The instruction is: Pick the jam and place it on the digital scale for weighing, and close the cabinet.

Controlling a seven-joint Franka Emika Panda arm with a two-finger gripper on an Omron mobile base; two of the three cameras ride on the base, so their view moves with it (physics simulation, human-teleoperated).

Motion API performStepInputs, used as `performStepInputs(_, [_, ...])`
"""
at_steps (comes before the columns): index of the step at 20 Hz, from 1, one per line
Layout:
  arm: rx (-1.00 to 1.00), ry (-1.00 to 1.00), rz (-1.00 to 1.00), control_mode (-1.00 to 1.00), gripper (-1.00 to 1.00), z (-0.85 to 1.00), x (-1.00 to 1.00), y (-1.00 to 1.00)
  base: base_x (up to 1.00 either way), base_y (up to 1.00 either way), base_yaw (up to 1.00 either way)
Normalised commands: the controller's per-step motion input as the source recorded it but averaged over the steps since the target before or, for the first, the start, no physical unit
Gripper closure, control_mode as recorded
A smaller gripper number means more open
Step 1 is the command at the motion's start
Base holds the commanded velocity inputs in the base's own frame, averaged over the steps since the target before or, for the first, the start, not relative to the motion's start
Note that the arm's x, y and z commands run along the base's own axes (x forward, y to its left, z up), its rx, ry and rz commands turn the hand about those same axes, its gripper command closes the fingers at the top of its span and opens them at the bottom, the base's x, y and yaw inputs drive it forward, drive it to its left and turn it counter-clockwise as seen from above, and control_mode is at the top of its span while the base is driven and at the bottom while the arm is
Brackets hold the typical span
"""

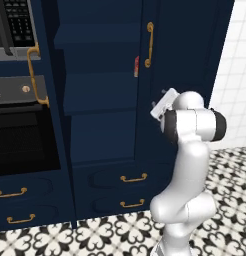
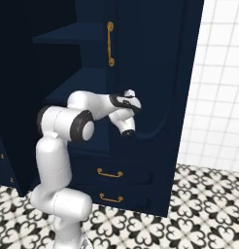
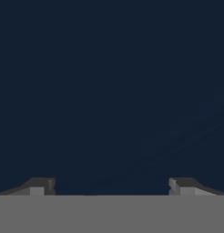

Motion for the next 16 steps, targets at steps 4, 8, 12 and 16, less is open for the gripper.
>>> performStepInputs(4, [0.07,-0.21,0.00,-1.00,-1.00,0.07,-1.00,-0.07,0.00,0.00,0.00])
performStepInputs(8, [0.00,-0.16,0.00,-1.00,-1.00,0.39,-1.00,-0.06,0.00,0.00,0.00])
performStepInputs(12, [0.00,0.00,0.00,-1.00,-1.00,0.96,-0.83,-0.11,0.00,0.00,0.00])
performStepInputs(16, [0.00,0.00,0.00,-1.00,-1.00,1.00,-0.89,-0.10,0.00,0.00,0.00])
